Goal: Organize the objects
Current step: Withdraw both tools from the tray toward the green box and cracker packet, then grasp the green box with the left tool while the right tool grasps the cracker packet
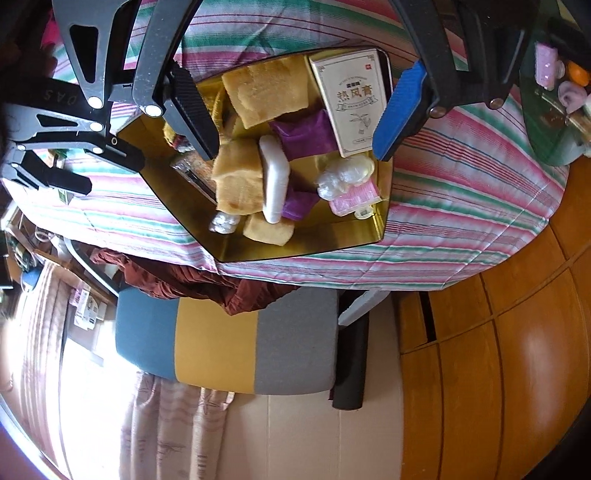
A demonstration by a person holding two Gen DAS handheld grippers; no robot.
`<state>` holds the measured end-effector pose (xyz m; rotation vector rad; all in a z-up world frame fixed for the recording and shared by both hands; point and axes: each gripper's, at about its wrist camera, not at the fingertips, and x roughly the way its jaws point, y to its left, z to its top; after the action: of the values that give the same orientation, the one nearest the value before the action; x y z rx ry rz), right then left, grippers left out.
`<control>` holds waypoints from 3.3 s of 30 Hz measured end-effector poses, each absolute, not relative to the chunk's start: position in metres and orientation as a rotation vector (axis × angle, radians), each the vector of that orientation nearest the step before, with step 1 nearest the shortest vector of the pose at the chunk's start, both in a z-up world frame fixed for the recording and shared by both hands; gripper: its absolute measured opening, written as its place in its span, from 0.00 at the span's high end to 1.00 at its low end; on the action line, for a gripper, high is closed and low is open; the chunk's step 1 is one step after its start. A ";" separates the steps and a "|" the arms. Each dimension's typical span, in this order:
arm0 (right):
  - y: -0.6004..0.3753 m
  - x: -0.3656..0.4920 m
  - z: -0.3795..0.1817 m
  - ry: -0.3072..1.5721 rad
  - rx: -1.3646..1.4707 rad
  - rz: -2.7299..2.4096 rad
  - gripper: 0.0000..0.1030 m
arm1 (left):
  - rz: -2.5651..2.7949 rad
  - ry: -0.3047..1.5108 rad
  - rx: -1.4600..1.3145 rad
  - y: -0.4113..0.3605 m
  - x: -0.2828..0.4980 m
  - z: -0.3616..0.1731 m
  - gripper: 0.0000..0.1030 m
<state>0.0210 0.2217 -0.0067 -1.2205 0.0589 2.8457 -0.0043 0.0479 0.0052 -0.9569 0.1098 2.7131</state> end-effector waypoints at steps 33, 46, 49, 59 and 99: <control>0.504 0.062 -0.018 0.322 -1.082 2.303 0.13 | 2.493 0.393 -0.853 0.162 0.003 0.018 0.16; 0.578 0.115 -0.031 0.860 -0.892 2.093 0.13 | 2.303 0.439 -0.896 0.251 -0.006 0.007 0.16; 0.584 0.121 -0.035 0.924 -0.885 2.072 0.13 | 2.252 0.462 -0.898 0.279 -0.008 0.003 0.16; 0.588 0.127 -0.038 1.031 -0.855 2.084 0.13 | 2.055 0.429 -0.956 0.375 -0.023 -0.011 0.24; 0.561 0.061 -0.086 0.843 -1.316 2.110 0.21 | 2.097 0.383 -1.016 0.343 -0.030 -0.039 0.70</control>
<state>0.0612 0.5608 -0.0862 -1.3157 0.8432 2.1099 -0.0299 0.3432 -0.0395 -1.0164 0.3831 2.0969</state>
